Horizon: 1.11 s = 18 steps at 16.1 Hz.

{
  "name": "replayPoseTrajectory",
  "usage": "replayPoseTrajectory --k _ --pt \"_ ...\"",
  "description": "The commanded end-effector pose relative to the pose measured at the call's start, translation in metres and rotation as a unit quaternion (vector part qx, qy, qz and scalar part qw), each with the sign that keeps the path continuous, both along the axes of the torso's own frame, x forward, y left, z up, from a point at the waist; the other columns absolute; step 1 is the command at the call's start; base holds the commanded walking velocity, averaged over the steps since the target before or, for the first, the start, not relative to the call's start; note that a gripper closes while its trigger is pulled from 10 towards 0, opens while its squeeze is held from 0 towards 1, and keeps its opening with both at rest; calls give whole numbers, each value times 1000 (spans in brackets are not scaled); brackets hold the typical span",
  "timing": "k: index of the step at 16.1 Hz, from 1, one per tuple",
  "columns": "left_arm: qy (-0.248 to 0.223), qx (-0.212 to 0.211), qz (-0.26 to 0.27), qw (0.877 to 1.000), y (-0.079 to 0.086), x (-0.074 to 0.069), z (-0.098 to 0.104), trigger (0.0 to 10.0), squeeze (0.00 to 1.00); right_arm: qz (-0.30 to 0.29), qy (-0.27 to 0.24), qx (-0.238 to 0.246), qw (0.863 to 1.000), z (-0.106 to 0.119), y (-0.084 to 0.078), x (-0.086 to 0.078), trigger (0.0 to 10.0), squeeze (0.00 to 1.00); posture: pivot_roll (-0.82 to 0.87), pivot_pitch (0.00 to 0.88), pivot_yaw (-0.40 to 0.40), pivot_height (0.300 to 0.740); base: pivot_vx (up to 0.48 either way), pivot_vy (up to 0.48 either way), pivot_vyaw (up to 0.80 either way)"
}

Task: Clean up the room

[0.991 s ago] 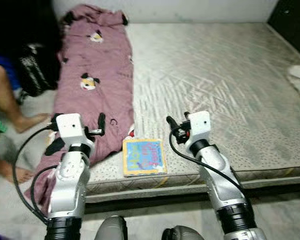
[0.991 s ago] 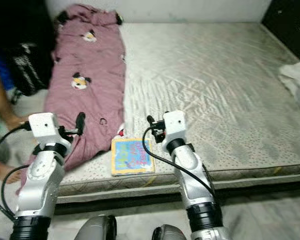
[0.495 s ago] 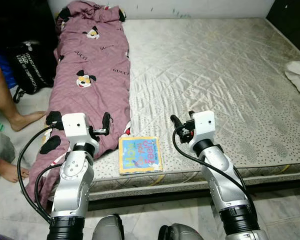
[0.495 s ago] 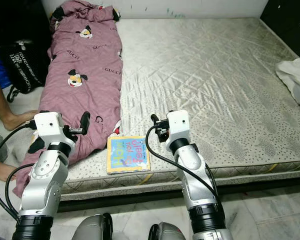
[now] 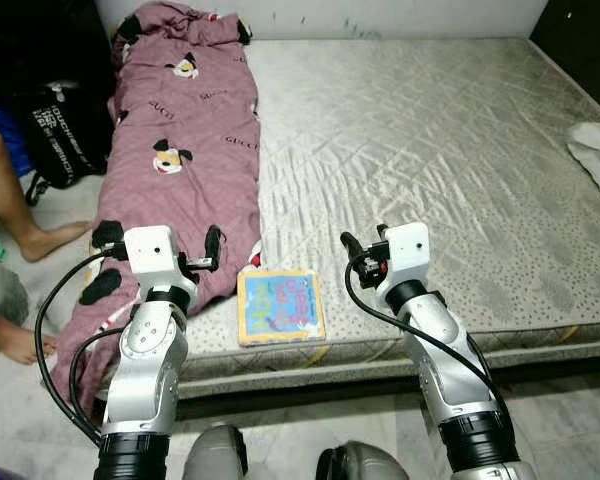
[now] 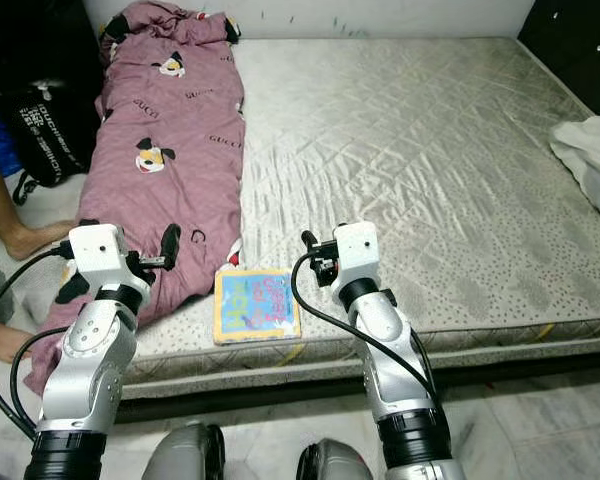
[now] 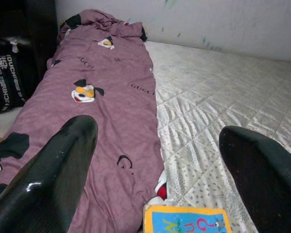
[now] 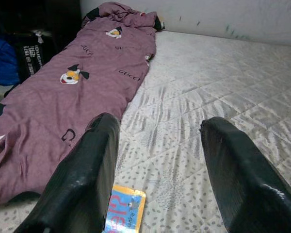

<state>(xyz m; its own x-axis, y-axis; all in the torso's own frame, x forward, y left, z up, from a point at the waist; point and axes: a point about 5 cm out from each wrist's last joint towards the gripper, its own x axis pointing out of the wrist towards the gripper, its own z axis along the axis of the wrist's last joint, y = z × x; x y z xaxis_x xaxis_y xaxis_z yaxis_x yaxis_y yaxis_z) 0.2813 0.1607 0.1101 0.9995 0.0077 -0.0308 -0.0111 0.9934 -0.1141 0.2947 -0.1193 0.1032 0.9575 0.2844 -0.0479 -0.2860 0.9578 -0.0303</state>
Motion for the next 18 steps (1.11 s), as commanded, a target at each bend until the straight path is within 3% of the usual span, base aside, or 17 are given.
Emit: replayPoseTrajectory --k 1,6,18 --pt "2 2 1 1000 0 0 1 10000 0 3 -3 5 1000 3 0 -1 10000 0 32 106 -30 657 0 0 0" --pt "4 -1 3 1000 0 1 0 10000 0 10 -3 6 1000 3 1 0 10000 0 32 108 -32 608 0 0 0" --pt "-7 -15 -7 1000 -2 2 3 10000 0 20 4 2 1000 2 3 3 10000 0 33 112 -35 608 0 0 0"
